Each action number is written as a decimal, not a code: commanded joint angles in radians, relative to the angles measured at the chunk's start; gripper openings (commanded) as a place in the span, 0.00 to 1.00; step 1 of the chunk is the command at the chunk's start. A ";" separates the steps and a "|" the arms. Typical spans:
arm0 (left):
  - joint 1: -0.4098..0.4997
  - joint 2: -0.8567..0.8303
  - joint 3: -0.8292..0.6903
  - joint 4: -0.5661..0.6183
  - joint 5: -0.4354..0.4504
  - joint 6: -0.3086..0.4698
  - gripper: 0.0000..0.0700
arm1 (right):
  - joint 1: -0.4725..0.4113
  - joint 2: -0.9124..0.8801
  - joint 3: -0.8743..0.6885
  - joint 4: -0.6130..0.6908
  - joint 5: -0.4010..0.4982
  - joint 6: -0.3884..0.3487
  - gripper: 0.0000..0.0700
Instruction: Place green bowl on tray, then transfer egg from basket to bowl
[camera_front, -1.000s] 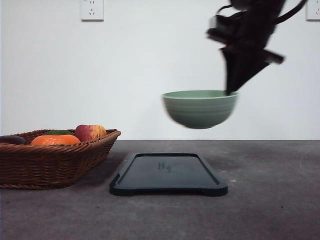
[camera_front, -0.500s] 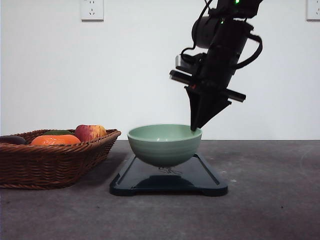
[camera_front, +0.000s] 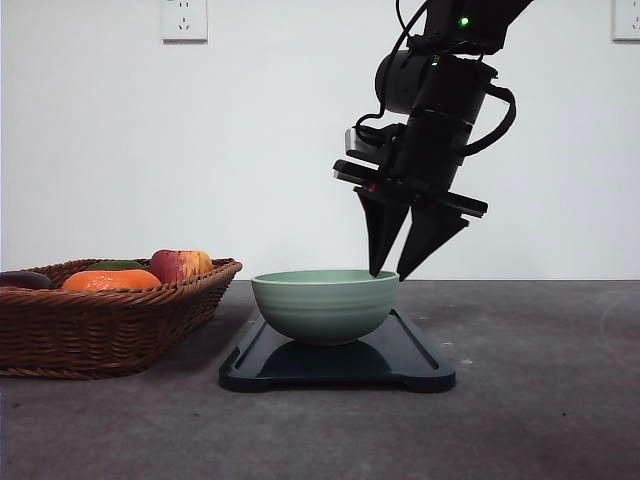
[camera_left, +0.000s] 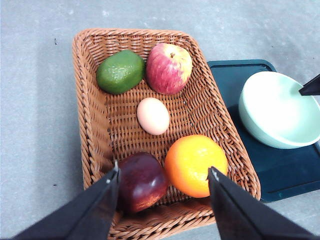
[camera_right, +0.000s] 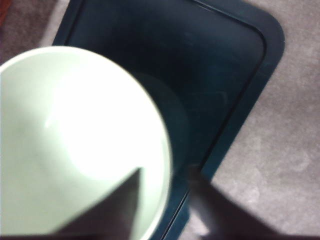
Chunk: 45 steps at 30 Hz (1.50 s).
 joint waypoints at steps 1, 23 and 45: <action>0.001 0.005 0.021 0.010 0.005 0.003 0.50 | 0.007 0.019 0.024 -0.005 -0.003 -0.001 0.41; 0.001 0.005 0.021 0.003 0.005 0.003 0.50 | 0.011 -0.570 -0.662 0.464 0.053 -0.072 0.38; -0.002 0.054 0.074 -0.047 0.005 -0.090 0.50 | -0.023 -1.189 -1.086 0.506 0.128 -0.072 0.38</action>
